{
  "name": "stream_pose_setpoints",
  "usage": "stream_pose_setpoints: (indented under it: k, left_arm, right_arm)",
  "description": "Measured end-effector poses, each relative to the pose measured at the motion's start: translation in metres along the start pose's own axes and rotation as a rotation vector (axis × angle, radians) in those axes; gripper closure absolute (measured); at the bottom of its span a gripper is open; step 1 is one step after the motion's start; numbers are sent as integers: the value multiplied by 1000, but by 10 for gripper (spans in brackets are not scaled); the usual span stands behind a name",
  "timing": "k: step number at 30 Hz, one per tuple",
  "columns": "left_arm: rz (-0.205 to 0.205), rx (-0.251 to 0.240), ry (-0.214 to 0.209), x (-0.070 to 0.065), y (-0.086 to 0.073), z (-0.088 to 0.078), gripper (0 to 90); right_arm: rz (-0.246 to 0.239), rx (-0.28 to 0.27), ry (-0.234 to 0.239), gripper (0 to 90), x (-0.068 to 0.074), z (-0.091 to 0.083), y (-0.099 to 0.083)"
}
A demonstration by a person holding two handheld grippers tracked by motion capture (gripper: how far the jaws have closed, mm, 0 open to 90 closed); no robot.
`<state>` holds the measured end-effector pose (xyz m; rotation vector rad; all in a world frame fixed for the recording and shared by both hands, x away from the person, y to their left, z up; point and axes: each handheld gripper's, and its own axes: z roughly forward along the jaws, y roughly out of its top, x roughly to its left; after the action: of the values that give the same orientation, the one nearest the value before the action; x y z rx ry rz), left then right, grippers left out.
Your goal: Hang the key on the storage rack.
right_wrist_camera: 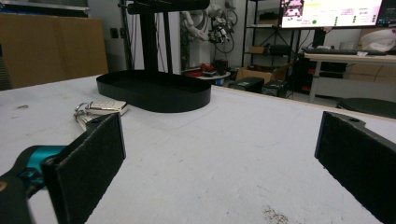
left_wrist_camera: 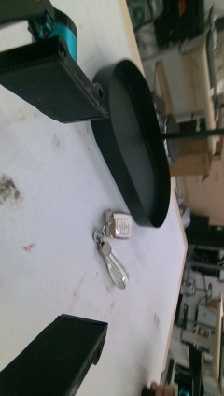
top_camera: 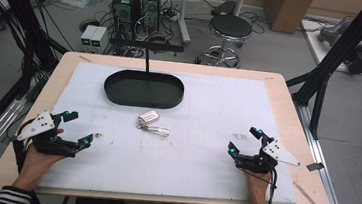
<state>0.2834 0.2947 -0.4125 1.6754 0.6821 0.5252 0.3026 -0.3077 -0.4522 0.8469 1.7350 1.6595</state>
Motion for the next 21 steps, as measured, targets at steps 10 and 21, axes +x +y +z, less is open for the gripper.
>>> stream_pose_setpoints:
  k: [10,21]
  left_arm:
    - [74,97,-104,0,33,26,17]
    - [180,241,-190,-5,63,65,18]
  right_arm:
    - [-3,-3,0,7,0,0,0]
    - [1,-1,2,7,0,0,0]
